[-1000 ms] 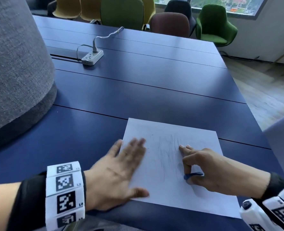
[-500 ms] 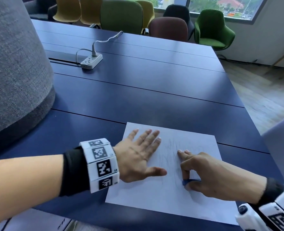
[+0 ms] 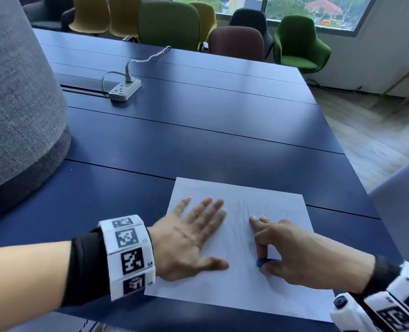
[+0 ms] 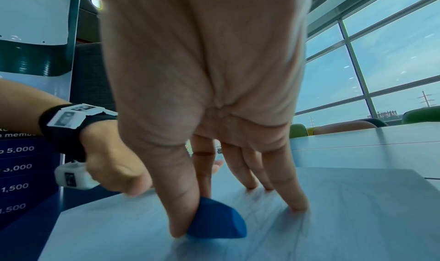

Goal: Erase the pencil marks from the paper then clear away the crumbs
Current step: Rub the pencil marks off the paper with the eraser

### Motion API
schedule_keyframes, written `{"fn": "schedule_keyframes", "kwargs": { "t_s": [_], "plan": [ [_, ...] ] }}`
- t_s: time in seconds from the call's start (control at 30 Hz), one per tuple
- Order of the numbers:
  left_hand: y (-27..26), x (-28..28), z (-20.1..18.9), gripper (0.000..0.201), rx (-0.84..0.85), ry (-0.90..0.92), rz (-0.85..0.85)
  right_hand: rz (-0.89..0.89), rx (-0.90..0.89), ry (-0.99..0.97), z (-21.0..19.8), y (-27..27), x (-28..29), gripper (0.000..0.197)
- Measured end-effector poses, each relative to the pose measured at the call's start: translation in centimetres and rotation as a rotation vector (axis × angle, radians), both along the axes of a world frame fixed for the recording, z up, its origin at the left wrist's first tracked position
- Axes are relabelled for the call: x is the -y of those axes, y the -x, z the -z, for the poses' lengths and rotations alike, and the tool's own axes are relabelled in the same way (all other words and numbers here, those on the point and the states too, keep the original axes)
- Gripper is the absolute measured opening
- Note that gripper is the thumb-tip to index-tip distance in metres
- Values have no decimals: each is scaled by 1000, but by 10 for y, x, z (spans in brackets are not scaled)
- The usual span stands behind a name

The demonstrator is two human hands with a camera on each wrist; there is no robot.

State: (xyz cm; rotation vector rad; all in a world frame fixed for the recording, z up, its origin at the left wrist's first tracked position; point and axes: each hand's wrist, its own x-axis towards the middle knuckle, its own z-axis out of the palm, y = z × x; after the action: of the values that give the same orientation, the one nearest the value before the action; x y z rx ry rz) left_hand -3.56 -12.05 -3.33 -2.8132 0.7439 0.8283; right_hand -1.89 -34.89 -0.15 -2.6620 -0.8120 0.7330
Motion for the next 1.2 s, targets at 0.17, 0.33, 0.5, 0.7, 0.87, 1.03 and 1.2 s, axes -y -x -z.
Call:
{"fn": "schedule_keyframes", "kwargs": {
  "t_s": [0.17, 0.33, 0.5, 0.7, 0.87, 1.03, 1.2],
  "plan": [
    [-6, -11, 2, 106, 4, -76, -122, 3, 8, 11, -1, 2, 0, 8],
    [-18, -25, -7, 105, 65, -70, -113, -2, 14, 14, -4, 3, -2, 7],
    [-3, -22, 0, 100, -33, -2, -11, 11, 16, 6, -4, 3, -1, 8],
    [-21, -47, -3, 113, 75, -120, -166, -8, 22, 20, -4, 3, -3, 7],
    [-29, -32, -14, 102, 50, -9, -91, -24, 28, 44, -5, 2, -5, 7],
    [-47, -26, -19, 96, 70, 65, -103, -33, 37, 64, -7, 1, -5, 8],
    [-59, -19, -23, 98, 80, 59, -59, -5, 183, 68, -22, -22, -22, 5]
  ]
}}
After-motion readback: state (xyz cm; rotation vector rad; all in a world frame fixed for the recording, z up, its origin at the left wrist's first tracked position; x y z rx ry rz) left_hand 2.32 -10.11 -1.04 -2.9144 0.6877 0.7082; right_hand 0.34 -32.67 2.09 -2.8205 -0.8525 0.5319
